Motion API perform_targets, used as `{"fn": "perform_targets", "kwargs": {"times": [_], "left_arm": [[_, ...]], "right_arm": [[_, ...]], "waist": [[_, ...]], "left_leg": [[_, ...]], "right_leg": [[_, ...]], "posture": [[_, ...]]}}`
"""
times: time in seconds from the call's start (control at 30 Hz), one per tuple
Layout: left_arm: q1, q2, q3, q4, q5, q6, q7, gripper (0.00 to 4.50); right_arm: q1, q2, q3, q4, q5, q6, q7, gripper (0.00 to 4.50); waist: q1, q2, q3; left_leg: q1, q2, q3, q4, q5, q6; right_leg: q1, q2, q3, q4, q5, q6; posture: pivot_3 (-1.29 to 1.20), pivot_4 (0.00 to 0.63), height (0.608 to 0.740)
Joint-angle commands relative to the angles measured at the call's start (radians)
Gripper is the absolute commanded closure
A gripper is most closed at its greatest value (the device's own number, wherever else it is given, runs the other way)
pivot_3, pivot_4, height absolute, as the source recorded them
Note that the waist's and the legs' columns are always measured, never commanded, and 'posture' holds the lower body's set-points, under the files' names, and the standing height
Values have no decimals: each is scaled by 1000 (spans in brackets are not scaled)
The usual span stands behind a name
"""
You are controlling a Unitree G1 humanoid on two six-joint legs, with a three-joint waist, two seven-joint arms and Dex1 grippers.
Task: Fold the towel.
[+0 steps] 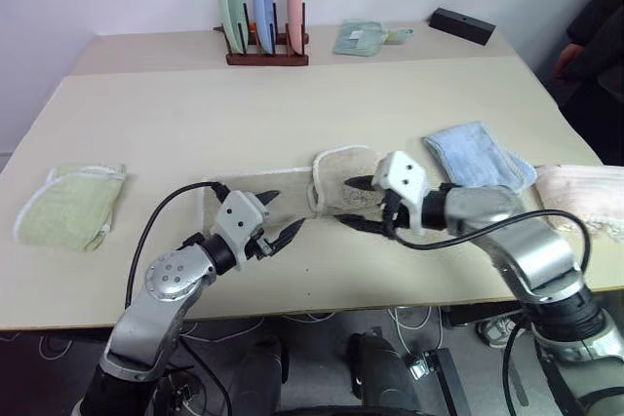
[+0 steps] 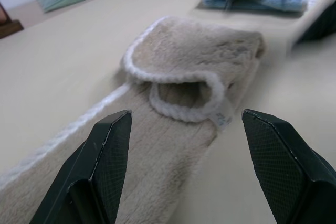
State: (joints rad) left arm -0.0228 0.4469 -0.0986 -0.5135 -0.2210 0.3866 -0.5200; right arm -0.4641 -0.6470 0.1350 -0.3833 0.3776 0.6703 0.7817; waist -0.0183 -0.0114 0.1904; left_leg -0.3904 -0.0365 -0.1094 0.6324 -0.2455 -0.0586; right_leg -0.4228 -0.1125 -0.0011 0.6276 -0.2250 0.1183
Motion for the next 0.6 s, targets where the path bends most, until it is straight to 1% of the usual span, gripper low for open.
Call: {"fn": "perform_targets", "kwargs": {"times": [0.03, 0.07, 0.13, 0.17, 0.3, 0.37, 0.47, 0.6], "left_arm": [[-1, -29, 25, -26, -26, 16, 26, 1113], [-1, -36, 27, -26, -28, 23, 33, 1113], [1, -47, 27, -31, -29, 33, 41, 1113], [6, -51, 25, -37, -28, 35, 46, 1113], [85, -87, 37, -84, -55, 76, 91, 1113], [132, -83, 35, -102, -45, 84, 101, 1113], [191, -90, 54, -142, -58, 114, 129, 1113], [285, -129, 103, -215, -111, 186, 184, 1113]], "right_arm": [[-79, 73, -18, 119, -54, -47, -90, 2687], [-86, 86, -10, 144, -69, -62, -95, 3228], [-96, 107, 10, 194, -109, -102, -108, 4152], [-101, 124, 17, 225, -124, -120, -119, 4451], [-103, 226, 75, 444, -208, -242, -161, 4451], [-83, 239, 110, 528, -257, -287, -160, 4451], [-45, 233, 148, 569, -299, -347, -126, 4451], [-50, 236, 101, 544, -285, -368, -122, 4451]], "waist": [[-2, 0, 0], [1, 0, 0], [5, 0, 0], [6, 0, 0], [0, 0, 0], [0, 0, 0], [4, 0, 0], [3, -1, -1]], "left_leg": [[0, 0, 0, 0, 0, 0], [1, 0, 0, 0, 0, 0], [0, 0, 0, 0, 0, 0], [-1, 0, -1, 0, 0, 0], [-1, -1, 0, 0, 0, 0], [0, 0, 0, -1, 0, 0], [-1, 0, 0, -1, 0, 0], [0, 0, 0, 0, 0, 0]], "right_leg": [[0, 0, 0, 1, 0, 0], [0, 0, 0, 1, 0, 0], [0, 0, 0, 1, 0, 0], [0, 0, 0, 1, 0, 0], [0, 0, 0, -1, 0, 0], [-1, 0, 0, 0, 0, 0], [-1, 0, 0, 0, 0, 0], [0, 0, 0, 0, 0, 0]], "posture": [[0, 150, 740], [0, 150, 740], [0, 150, 740], [0, 150, 740], [0, 150, 740], [0, 150, 740], [0, 150, 740], [0, 150, 740]]}}
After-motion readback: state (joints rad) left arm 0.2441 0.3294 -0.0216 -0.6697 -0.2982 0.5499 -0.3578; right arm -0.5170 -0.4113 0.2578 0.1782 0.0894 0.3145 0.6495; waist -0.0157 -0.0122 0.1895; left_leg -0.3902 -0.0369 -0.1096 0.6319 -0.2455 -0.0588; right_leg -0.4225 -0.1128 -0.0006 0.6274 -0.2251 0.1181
